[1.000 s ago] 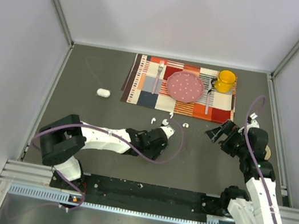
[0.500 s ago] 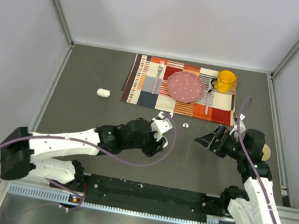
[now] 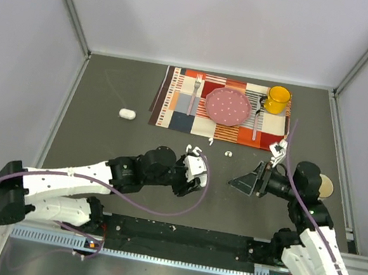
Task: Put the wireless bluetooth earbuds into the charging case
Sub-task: Pass from the left arm to the right
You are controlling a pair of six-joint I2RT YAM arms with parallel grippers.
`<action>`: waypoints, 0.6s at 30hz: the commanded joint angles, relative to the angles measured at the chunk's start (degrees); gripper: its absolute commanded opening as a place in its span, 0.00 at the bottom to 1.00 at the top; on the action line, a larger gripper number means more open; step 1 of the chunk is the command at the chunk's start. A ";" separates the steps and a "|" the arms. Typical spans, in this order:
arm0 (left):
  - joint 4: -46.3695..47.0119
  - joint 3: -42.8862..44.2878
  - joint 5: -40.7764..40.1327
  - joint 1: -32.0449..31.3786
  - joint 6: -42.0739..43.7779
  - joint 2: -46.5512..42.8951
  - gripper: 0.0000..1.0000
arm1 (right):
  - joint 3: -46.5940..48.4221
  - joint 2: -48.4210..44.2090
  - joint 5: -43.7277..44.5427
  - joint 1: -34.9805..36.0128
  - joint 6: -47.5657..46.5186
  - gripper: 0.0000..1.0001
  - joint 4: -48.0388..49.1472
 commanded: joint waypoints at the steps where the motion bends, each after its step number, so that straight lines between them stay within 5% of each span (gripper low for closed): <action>1: 2.89 1.74 0.22 -1.42 2.52 1.48 0.24 | 1.86 1.02 2.26 4.22 1.43 0.78 3.19; 8: 2.71 3.50 -4.97 -5.20 4.36 5.08 0.25 | 3.79 6.55 13.58 15.03 1.34 0.78 3.53; 18: 2.80 4.56 -10.51 -8.10 5.94 5.35 0.25 | 1.25 11.22 15.45 19.61 4.95 0.65 11.62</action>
